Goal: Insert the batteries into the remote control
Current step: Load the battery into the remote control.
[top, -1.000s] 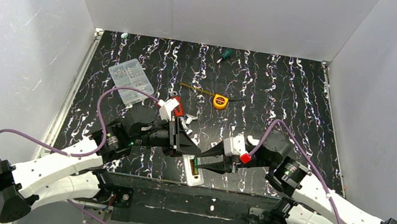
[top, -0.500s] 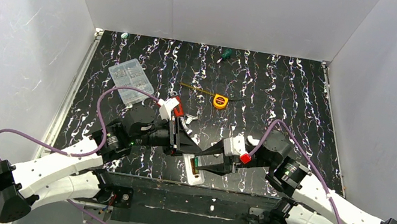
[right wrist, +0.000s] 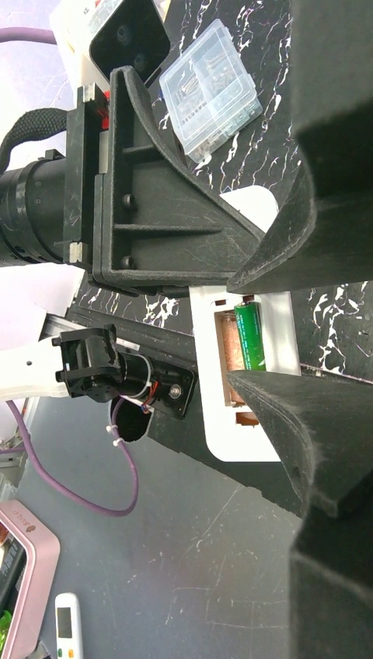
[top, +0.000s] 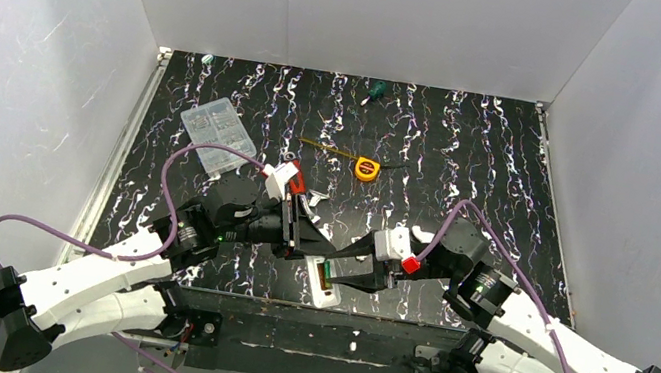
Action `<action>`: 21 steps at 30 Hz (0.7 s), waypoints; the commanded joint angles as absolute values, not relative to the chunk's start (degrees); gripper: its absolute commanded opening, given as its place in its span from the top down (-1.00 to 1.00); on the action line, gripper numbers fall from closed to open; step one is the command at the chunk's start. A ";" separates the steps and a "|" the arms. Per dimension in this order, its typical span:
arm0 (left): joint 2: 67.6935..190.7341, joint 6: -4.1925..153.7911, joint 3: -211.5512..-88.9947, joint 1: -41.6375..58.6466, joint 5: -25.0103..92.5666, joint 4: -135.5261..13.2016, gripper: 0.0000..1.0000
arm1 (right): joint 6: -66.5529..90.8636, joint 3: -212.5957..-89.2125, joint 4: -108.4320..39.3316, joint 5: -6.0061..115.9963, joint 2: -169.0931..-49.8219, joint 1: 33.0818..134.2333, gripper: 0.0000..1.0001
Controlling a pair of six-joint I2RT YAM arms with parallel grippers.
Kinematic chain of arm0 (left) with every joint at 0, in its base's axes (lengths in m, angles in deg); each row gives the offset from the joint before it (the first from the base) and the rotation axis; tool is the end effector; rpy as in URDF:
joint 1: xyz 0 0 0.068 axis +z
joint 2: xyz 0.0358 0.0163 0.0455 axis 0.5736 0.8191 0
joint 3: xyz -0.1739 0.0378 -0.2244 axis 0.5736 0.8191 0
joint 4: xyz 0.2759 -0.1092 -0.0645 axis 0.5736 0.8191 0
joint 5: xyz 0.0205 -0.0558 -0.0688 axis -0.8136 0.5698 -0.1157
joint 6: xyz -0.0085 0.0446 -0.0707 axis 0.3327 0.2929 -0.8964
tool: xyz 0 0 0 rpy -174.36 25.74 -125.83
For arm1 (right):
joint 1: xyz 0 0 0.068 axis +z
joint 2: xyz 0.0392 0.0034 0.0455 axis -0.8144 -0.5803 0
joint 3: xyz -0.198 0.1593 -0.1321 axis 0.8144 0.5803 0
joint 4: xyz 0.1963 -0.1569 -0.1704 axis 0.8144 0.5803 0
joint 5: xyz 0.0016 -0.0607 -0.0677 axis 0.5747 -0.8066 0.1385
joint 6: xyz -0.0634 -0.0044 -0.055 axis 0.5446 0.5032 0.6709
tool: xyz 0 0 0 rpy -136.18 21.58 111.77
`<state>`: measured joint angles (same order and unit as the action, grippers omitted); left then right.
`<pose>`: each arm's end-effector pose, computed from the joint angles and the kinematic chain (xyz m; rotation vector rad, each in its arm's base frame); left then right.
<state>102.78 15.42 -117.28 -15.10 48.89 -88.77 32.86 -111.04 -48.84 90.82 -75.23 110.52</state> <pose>0.1482 -0.2229 0.3812 0.1634 1.5529 -2.0117 0.0995 0.2380 0.3254 -1.3983 0.8879 1.1435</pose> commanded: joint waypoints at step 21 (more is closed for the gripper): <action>101.65 15.58 -118.85 -15.44 51.51 -92.11 1.00 | 32.59 -113.69 -52.94 91.65 -76.21 110.34 0.11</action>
